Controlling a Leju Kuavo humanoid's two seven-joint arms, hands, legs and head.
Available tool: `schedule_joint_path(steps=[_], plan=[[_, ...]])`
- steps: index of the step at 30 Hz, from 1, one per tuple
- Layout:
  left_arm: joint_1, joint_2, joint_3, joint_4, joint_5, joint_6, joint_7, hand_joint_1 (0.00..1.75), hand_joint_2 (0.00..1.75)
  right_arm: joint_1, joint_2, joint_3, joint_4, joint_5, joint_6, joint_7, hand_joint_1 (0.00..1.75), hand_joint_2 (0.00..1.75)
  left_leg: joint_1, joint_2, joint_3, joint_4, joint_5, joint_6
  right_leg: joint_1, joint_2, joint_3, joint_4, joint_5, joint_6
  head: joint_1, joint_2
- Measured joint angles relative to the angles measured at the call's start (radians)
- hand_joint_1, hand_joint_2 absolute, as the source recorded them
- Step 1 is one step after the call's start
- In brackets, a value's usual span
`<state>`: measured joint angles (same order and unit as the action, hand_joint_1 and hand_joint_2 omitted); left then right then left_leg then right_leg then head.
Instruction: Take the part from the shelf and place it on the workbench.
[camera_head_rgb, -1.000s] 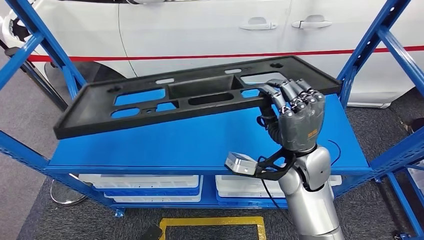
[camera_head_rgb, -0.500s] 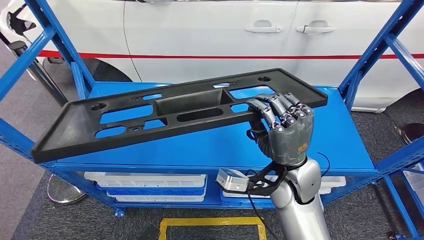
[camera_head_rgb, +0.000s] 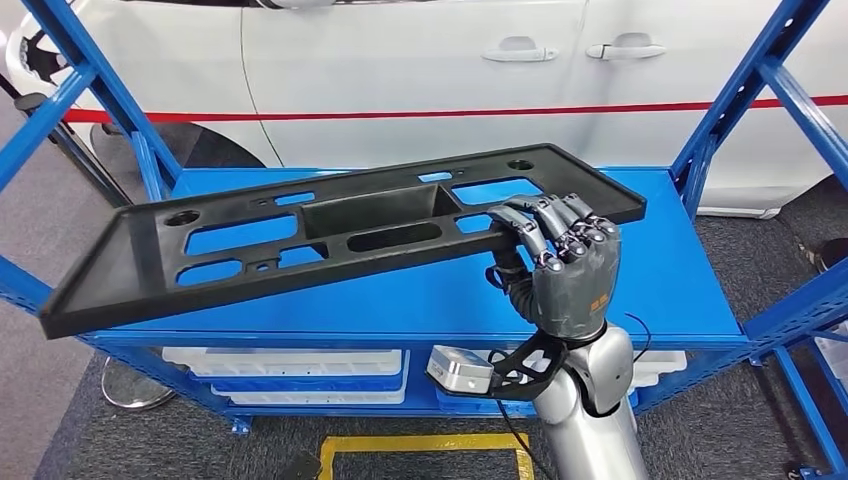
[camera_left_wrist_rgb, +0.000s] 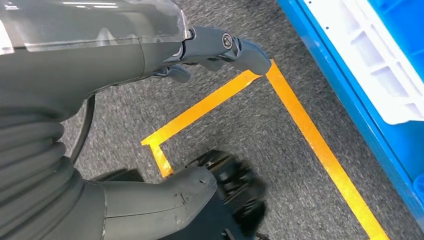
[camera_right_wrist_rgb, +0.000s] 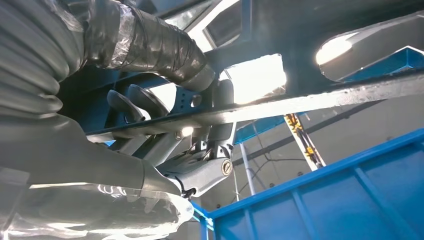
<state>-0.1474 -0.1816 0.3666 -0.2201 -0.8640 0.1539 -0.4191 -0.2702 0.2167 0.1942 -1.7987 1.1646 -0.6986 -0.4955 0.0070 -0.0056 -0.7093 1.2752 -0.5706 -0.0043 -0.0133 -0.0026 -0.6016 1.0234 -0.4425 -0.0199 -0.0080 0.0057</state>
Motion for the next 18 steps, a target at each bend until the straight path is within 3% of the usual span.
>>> schedule_joint_path(steps=[1, 2, 5, 7, 9, 11, 12, 15, 16, 17, 18], plan=[[0.001, 0.000, 0.001, 0.000, 0.000, 0.000, 0.000, 0.00, 1.75, 0.002, 0.000, 0.000, 0.000, 0.000, 0.000, 0.000, 1.75, 1.75, 0.003, 0.000, -0.011, 0.021, 0.002, -0.003, 0.000, 0.000, 0.000, 0.001, 0.000, 0.000, 0.000, 0.000], [0.002, 0.000, 0.001, 0.000, 0.000, 0.001, 0.001, 0.00, 1.75, 0.003, 0.001, 0.000, 0.000, 0.000, 0.000, 0.000, 1.75, 1.75, 0.006, 0.000, -0.002, 0.002, 0.023, -0.006, -0.001, 0.000, 0.000, 0.001, -0.001, 0.001, 0.000, 0.000], [0.002, 0.000, 0.001, 0.000, -0.001, 0.000, 0.010, 0.00, 1.75, 0.005, 0.004, 0.000, 0.000, -0.005, 0.000, -0.007, 1.75, 1.75, 0.010, 0.001, 0.087, -0.184, 0.111, -0.006, -0.001, 0.002, 0.001, 0.008, -0.006, 0.010, 0.000, 0.000], [0.002, 0.000, 0.002, 0.000, 0.000, -0.005, 0.021, 0.00, 1.75, 0.005, 0.010, 0.000, 0.000, -0.012, 0.000, -0.017, 1.75, 1.75, 0.007, -0.001, 0.115, -0.243, 0.122, 0.004, 0.002, 0.004, -0.001, 0.011, -0.007, 0.021, 0.000, 0.000], [0.004, 0.000, 0.003, 0.000, 0.000, -0.014, 0.030, 0.00, 1.75, 0.006, 0.016, 0.000, 0.000, -0.024, 0.000, -0.027, 1.75, 1.75, 0.003, -0.002, 0.115, -0.246, 0.126, 0.018, 0.001, 0.004, -0.002, 0.009, -0.005, 0.033, 0.000, 0.000], [0.004, 0.000, 0.006, 0.000, 0.001, -0.022, 0.036, 0.00, 1.75, 0.007, 0.020, 0.000, -0.002, -0.040, 0.000, -0.032, 1.75, 1.75, 0.004, -0.002, 0.115, -0.251, 0.133, 0.033, -0.001, 0.004, -0.011, 0.032, -0.025, 0.042, 0.000, 0.000], [0.003, 0.000, 0.008, 0.000, 0.001, -0.025, 0.037, 0.00, 1.75, 0.006, 0.021, 0.000, -0.003, -0.048, 0.000, -0.033, 1.75, 1.75, 0.005, -0.001, 0.115, -0.254, 0.137, 0.040, -0.002, 0.004, -0.027, 0.069, -0.051, 0.045, 0.001, 0.000], [0.001, -0.001, 0.011, 0.000, 0.001, -0.036, 0.039, 0.00, 1.75, 0.005, 0.022, 0.000, -0.005, -0.069, 0.000, -0.024, 1.75, 1.75, 0.001, 0.001, 0.109, -0.254, 0.142, 0.049, -0.001, 0.003, -0.106, 0.249, -0.143, 0.047, 0.001, 0.000], [0.001, -0.001, 0.011, 0.000, 0.001, -0.040, 0.040, 0.00, 1.75, 0.003, 0.022, 0.000, -0.005, -0.076, 0.000, -0.019, 1.75, 1.75, 0.000, 0.001, 0.106, -0.253, 0.143, 0.051, -0.001, 0.003, -0.119, 0.280, -0.149, 0.047, 0.001, 0.000], [0.001, -0.002, 0.011, 0.000, 0.001, -0.044, 0.041, 0.00, 1.75, 0.000, 0.021, 0.000, -0.004, -0.084, 0.000, -0.013, 1.75, 1.75, -0.002, 0.001, 0.104, -0.252, 0.144, 0.051, -0.001, 0.003, -0.114, 0.276, -0.137, 0.045, 0.001, 0.000], [0.001, -0.004, 0.011, 0.000, 0.001, -0.046, 0.042, 0.00, 1.75, -0.004, 0.021, 0.000, -0.004, -0.092, 0.000, -0.008, 1.75, 1.75, -0.003, 0.001, 0.103, -0.250, 0.145, 0.051, -0.001, 0.003, -0.088, 0.235, -0.110, 0.042, 0.001, 0.000]])
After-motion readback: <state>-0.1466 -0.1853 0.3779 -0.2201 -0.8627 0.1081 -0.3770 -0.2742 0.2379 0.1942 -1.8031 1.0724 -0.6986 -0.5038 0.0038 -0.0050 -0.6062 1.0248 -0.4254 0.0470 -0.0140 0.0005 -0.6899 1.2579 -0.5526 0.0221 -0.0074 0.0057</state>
